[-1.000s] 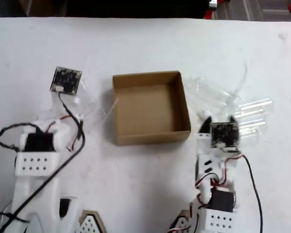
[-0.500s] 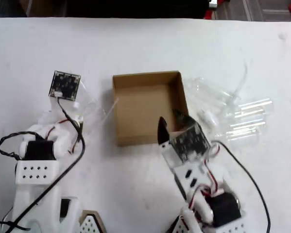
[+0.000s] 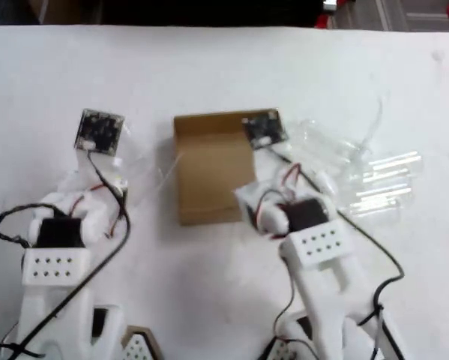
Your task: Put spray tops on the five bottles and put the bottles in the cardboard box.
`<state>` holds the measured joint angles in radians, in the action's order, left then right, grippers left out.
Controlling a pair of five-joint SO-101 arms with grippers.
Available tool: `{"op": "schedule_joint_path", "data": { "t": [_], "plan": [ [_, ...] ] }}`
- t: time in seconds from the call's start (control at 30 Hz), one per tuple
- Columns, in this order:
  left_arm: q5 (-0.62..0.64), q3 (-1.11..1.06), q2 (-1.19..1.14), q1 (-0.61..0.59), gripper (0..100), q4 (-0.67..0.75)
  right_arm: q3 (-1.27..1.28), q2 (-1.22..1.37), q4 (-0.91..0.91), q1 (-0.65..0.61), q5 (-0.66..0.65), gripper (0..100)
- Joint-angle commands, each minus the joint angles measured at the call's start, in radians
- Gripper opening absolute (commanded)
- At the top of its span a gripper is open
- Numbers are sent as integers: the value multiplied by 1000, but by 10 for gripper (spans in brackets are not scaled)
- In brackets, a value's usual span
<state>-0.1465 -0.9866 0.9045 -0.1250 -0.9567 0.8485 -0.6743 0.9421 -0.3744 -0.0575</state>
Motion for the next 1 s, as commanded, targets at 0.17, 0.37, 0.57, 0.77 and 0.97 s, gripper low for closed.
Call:
{"op": "schedule_joint_path", "data": {
  "t": [0.17, 0.37, 0.57, 0.77, 0.97],
  "plan": [
    [-26, 49, 18, 13, 54, 9, 51, -33, -74, 99, 15, 44],
    [-94, 302, -12, 7, 111, -166, 224, -38, -357, 94, 8, 40],
    [-89, 647, -308, 7, 110, -315, 242, -38, -394, 94, 8, 44],
    [11, 993, -677, 5, 112, -417, 242, -38, -394, 94, 8, 45],
    [189, 1278, -961, 4, 114, -423, 245, -38, -401, 96, 8, 45]
  ]
}}
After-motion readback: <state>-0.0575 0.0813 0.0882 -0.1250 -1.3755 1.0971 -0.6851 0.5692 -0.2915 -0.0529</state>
